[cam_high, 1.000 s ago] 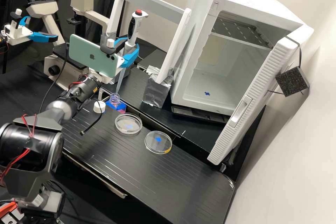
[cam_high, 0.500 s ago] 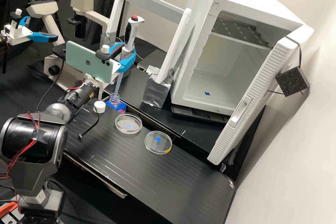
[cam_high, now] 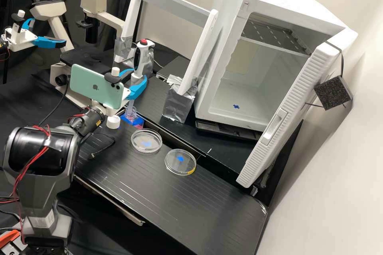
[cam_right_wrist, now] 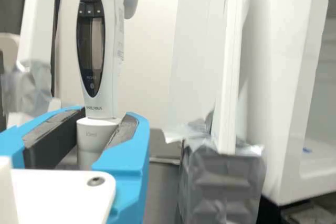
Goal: Use the pipette
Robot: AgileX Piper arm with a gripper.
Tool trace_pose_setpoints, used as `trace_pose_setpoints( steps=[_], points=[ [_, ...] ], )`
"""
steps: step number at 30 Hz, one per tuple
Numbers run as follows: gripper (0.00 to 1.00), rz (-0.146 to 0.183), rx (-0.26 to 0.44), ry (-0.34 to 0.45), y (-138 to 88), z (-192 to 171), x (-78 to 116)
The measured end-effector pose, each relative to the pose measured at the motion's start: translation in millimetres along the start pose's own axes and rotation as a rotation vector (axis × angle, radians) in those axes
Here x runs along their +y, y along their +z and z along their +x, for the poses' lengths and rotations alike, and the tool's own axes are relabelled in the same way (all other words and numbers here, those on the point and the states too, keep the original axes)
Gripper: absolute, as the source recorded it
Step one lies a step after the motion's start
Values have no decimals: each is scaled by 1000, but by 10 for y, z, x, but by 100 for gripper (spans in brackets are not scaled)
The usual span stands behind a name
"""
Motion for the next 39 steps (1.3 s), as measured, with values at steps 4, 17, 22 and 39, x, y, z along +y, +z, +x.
trace_pose_setpoints(
  steps=[4, 17, 22, 39],
  points=[
    [0, 12, -43, -14, 69, 14, -69],
    [0, 39, -43, -8, 63, 10, -52],
    [0, 54, -27, 13, 25, -8, 19],
    [0, 90, 68, 146, -220, -93, 436]
  ],
)
